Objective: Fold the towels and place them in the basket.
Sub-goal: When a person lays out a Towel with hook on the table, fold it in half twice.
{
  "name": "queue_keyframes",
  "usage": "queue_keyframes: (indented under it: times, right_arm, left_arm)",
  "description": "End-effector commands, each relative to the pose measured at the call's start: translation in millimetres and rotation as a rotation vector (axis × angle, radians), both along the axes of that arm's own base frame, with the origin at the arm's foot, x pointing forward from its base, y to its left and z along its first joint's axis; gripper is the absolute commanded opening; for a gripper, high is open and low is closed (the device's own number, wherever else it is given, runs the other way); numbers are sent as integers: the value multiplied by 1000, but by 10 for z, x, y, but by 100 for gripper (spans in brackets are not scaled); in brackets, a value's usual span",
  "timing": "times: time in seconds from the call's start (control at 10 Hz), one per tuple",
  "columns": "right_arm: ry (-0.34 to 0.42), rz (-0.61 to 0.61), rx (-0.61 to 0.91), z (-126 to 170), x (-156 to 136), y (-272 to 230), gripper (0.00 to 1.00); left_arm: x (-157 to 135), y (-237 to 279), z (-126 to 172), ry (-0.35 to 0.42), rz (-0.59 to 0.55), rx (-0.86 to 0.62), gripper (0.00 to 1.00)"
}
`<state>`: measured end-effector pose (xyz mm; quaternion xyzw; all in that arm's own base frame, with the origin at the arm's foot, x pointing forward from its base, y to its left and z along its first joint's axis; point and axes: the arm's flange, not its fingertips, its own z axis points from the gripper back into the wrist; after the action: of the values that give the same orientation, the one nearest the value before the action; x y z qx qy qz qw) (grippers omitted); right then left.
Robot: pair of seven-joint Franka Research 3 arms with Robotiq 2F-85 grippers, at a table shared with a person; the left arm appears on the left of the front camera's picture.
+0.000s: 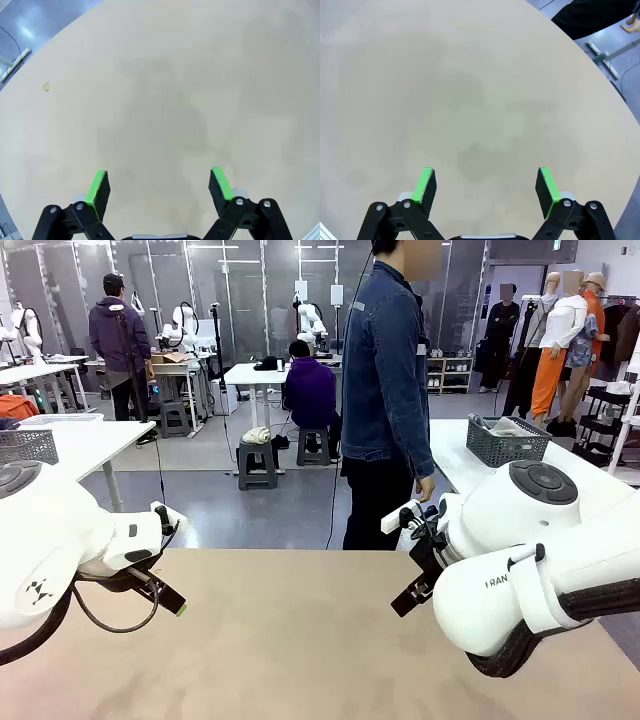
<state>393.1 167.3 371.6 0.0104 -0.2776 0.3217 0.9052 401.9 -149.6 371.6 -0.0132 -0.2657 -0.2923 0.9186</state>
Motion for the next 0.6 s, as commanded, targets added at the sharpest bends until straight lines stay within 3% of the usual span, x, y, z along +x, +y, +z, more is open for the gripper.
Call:
queue_keyframes:
  times: [0.0,0.5]
  right_arm:
    - [0,0,0,0,0,0,100]
    - [0,0,0,0,0,0,100]
  left_arm:
    - [-1,-2,0,0,0,0,100]
    - [-1,-2,0,0,0,0,100]
